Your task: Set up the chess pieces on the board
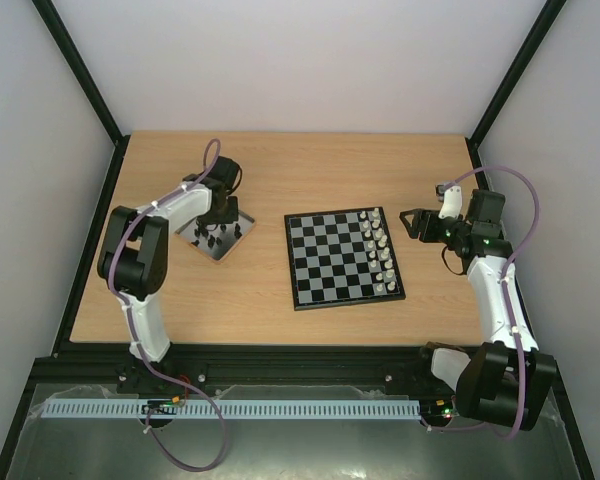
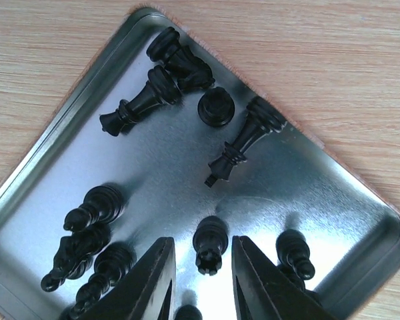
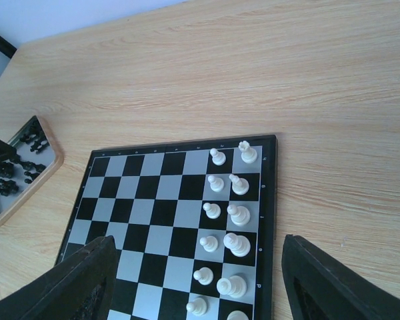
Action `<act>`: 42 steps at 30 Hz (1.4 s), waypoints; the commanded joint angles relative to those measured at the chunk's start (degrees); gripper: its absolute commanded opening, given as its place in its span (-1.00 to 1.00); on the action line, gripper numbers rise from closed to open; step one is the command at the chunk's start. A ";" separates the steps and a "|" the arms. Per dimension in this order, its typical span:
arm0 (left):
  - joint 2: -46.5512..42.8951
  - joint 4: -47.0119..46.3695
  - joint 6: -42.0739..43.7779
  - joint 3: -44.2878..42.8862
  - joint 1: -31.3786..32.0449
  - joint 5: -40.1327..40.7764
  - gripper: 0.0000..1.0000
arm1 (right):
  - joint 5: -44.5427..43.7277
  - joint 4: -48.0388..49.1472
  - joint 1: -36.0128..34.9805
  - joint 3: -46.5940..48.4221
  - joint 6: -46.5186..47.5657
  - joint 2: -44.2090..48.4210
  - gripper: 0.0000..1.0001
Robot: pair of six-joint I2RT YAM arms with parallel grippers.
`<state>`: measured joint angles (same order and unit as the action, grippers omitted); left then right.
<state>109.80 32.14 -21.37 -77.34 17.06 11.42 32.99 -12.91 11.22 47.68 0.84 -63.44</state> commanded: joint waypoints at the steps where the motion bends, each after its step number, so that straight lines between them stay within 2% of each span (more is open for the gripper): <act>1: 1.96 1.60 0.54 -2.25 -0.68 0.71 -0.52 | 0.34 0.51 -0.32 -0.13 0.40 -0.37 0.38; 18: 5.02 0.76 0.89 -2.59 -1.33 -3.13 -0.61 | 0.38 0.46 -0.32 -0.10 0.65 -0.63 0.39; 33: 3.73 2.06 1.21 -2.29 -1.17 -3.42 -0.86 | 0.40 0.44 -0.32 -0.27 0.59 -0.52 0.39; 39: -1.50 2.24 2.50 -2.57 1.87 -2.68 -0.90 | 0.48 0.66 -0.31 -0.28 0.39 -0.78 0.39; 42: -1.48 3.39 3.86 -6.18 5.46 -1.98 -0.90 | 0.49 0.60 -0.33 -0.25 0.41 -1.20 0.39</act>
<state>111.28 33.28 -19.86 -79.07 18.22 8.62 32.97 -12.91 11.22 47.68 1.02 -63.77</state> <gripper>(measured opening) 0.092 0.694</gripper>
